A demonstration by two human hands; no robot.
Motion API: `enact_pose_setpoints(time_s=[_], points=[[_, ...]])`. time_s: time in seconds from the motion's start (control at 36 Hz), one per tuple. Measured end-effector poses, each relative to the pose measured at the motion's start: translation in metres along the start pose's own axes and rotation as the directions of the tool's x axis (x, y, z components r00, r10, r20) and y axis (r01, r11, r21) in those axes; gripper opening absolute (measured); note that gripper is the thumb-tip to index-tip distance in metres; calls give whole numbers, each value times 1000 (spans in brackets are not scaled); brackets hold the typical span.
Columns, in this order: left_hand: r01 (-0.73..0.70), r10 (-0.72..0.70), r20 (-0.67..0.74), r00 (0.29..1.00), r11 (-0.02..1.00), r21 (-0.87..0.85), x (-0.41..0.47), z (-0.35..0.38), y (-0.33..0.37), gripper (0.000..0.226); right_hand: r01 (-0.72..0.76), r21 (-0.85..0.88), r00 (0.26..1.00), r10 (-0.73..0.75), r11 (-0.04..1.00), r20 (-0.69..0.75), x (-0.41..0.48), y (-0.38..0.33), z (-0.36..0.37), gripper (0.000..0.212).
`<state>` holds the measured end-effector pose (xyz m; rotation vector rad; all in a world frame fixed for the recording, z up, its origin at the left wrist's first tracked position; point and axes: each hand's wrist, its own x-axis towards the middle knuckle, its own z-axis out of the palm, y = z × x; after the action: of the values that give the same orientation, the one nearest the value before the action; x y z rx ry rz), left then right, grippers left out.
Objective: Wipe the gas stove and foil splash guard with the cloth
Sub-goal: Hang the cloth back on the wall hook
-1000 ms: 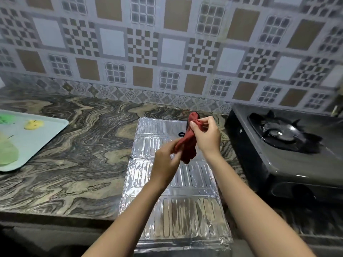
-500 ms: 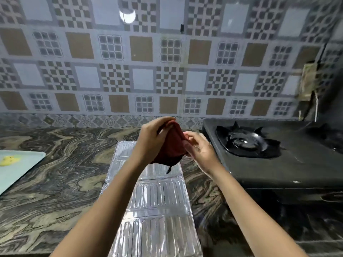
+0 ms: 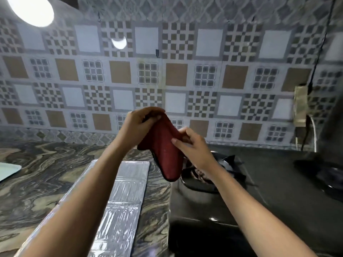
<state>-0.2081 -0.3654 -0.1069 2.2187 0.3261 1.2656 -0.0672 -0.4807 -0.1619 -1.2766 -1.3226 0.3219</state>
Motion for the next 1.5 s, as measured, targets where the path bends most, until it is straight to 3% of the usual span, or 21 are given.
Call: enact_pose_setpoints(time_s=[0.22, 0.5, 0.75, 1.08, 1.25, 1.5], points=[[53, -63, -112, 992, 995, -90, 20, 39, 14, 26, 28, -130, 999, -26, 991, 23, 0, -1, -64, 12], [73, -91, -111, 990, 985, -154, 48, 63, -5, 29, 68, -260, 982, -110, 963, -151, 39, 8, -111, 17], [63, -96, -285, 954, 990, -124, 103, 67, -33, 23, 157, -360, 942, -249, 920, -226, 126, 11, -110, 13], [33, 20, -430, 903, 993, 116, 256, 8, -90, 20, 258, -411, 887, -383, 874, -257, 313, -7, -82, 12], [14, 70, -394, 916, 978, 206, 313, -6, -135, 23, 222, -526, 865, -415, 821, -281, 396, 7, -60, 14], [41, 79, -388, 918, 955, 292, 363, 0, -201, 27, 190, -692, 885, -427, 696, -186, 476, 42, -46, 16]])
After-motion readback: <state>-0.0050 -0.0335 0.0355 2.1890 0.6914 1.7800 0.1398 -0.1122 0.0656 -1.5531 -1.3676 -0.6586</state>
